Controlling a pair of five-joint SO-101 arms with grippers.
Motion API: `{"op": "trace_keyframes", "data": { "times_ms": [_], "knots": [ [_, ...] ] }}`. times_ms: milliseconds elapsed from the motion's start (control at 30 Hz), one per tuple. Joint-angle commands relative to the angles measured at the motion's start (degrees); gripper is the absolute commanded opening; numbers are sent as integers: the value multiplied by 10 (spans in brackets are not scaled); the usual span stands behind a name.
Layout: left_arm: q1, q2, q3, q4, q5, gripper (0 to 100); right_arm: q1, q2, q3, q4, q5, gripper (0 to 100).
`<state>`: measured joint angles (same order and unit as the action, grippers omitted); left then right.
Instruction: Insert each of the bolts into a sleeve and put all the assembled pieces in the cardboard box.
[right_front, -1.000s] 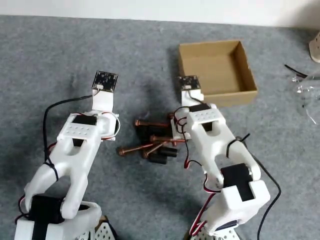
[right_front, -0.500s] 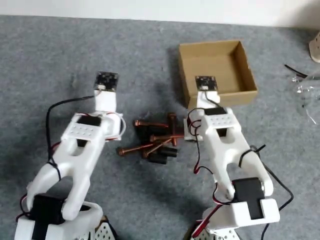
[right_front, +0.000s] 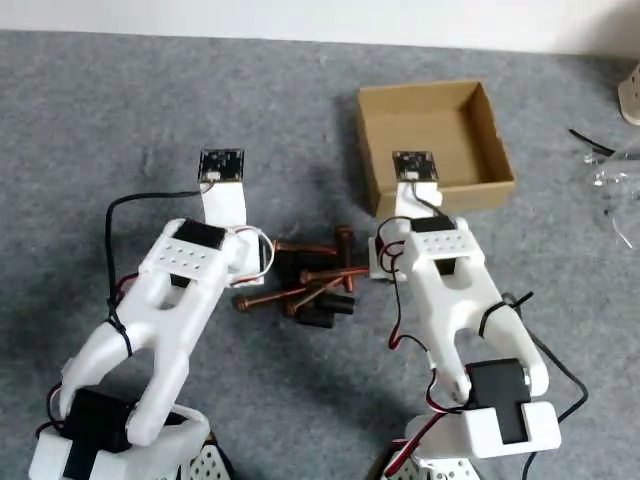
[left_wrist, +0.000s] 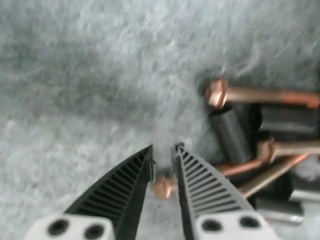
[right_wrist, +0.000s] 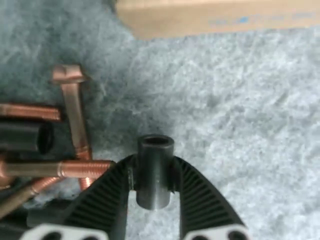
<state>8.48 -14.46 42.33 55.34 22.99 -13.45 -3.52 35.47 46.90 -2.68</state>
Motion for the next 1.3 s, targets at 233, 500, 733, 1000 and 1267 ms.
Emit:
{"op": "trace_keyframes", "data": {
  "times_ms": [233, 500, 733, 1000, 1267],
  "knots": [
    [81, -3, -24, 62, 35, 81, 7, -23, -2, -32, -1, 4],
    [88, -3, -26, 100, 148, 84, 7, -23, -2, -32, 0, 4],
    [83, 0, -22, 100, 150, 84, 7, -23, -2, -32, 0, 4],
    [105, -3, -27, 93, 152, 84, 7, -22, -1, -32, 0, 4],
    [102, -1, -48, 79, -260, 85, 7, -22, -1, -33, 24, 4]
  ]
}}
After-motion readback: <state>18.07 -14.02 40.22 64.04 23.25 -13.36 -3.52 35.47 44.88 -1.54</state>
